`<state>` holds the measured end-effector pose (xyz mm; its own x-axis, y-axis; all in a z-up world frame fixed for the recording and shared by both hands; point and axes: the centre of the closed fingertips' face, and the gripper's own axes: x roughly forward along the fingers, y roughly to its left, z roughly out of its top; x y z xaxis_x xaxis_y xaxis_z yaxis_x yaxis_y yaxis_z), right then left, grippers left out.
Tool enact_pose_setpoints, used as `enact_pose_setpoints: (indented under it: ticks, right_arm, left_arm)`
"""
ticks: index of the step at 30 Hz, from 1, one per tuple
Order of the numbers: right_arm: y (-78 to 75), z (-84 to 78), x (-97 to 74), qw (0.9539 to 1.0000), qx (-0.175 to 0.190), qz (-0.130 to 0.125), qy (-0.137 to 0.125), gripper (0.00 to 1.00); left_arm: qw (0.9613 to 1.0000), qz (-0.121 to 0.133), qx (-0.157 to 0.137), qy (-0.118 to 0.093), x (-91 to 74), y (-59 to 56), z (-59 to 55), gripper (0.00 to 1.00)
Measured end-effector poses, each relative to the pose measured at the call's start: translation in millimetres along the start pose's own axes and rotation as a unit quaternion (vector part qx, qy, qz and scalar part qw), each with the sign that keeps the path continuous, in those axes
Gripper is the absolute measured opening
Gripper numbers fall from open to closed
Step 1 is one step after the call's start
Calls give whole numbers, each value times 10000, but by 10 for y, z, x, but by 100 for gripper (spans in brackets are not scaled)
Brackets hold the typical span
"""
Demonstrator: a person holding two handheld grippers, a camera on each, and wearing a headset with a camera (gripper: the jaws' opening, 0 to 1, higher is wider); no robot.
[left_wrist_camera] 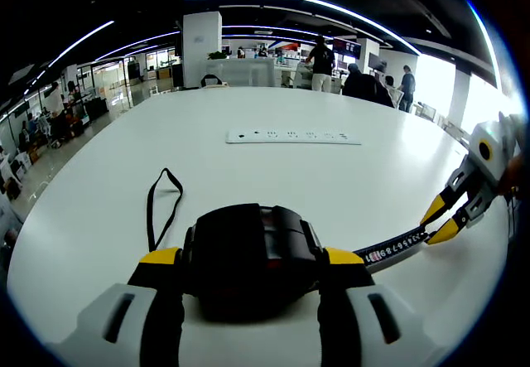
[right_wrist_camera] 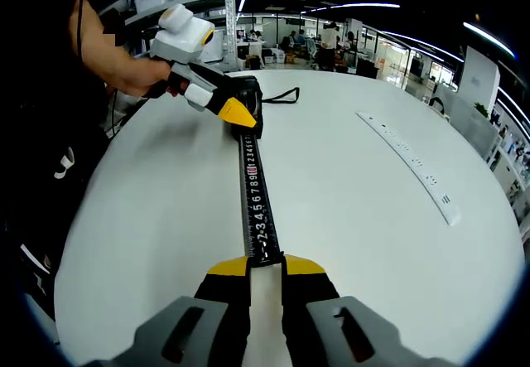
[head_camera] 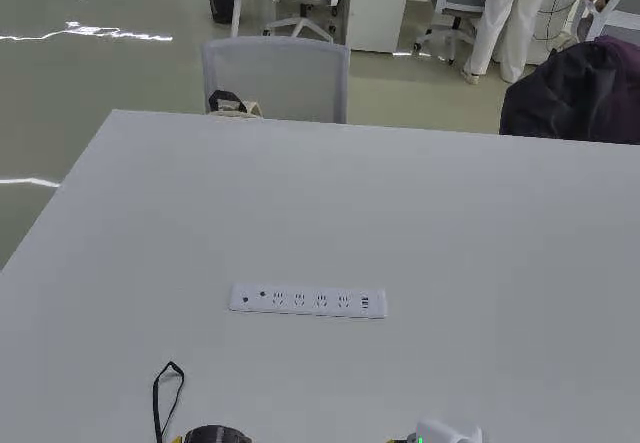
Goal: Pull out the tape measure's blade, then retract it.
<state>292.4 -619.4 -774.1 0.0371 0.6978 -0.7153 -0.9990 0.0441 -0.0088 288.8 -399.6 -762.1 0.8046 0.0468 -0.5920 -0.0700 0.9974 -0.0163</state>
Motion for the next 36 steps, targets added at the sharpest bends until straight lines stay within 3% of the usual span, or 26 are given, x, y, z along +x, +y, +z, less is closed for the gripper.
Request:
enact_pose_setpoints:
  ticks: [15, 19, 25, 29, 36]
  right_arm:
    - [44, 181, 151, 9998, -15, 74, -159, 12]
    - [45, 164, 155, 9999, 7, 74, -152, 12]
    - [65, 158, 158, 9999, -15, 92, -130, 12]
    - [87, 169, 152, 9999, -23, 99, -107, 12]
    - [74, 162, 158, 9999, -34, 66, -96, 12]
  left_arm:
    - [10000, -3, 1, 11, -27, 17, 5, 64]
    - [10000, 41, -28, 11, -19, 26, -2, 65]
    - [9991, 171, -382, 52, -18, 24, -16, 68]
    - [9988, 267, -417, -27, -13, 1, 42, 70]
    - [9991, 307, -290, 32, 1, -10, 22, 70]
